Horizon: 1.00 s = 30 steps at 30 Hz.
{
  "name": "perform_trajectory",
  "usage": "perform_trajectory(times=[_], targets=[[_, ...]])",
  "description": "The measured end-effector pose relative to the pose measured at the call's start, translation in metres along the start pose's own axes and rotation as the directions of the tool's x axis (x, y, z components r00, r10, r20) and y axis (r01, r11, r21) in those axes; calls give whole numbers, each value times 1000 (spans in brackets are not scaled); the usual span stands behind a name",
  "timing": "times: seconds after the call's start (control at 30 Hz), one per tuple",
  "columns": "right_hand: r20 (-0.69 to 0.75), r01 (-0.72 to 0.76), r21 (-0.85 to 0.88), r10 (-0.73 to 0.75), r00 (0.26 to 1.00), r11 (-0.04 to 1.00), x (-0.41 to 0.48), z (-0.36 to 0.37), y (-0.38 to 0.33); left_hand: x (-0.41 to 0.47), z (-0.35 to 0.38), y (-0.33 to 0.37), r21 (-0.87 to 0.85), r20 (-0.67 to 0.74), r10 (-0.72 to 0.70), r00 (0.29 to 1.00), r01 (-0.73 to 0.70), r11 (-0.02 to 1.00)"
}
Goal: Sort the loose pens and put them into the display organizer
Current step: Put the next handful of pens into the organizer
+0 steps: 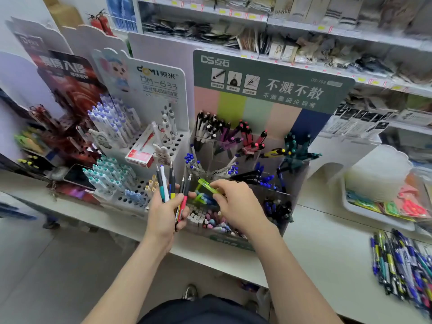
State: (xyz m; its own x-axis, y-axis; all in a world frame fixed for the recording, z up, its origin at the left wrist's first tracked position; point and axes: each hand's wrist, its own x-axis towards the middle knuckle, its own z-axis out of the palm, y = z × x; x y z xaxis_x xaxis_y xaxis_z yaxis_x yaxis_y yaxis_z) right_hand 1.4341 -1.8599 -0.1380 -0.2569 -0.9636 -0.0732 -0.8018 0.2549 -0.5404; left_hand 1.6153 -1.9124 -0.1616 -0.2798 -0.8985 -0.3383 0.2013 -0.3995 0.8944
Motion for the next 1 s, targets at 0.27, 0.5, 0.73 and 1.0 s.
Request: perform_trajectory(times=[0.27, 0.5, 0.73, 1.0], targets=[[-87, 24, 26, -21, 996, 999, 38, 26, -25, 4, -25, 16, -55, 80, -36, 996, 41, 998], [-391, 103, 317, 31, 920, 943, 7, 38, -37, 8, -25, 26, -51, 235, -62, 970, 76, 996], [-186, -89, 790, 376, 908, 606, -15, 21, -54, 11, 6, 34, 128, 407, -65, 911, 14, 992], [-567, 19, 617, 428, 703, 786, -16, -28, -30, 17, 28, 34, 176, 429, -125, 895, 53, 983]])
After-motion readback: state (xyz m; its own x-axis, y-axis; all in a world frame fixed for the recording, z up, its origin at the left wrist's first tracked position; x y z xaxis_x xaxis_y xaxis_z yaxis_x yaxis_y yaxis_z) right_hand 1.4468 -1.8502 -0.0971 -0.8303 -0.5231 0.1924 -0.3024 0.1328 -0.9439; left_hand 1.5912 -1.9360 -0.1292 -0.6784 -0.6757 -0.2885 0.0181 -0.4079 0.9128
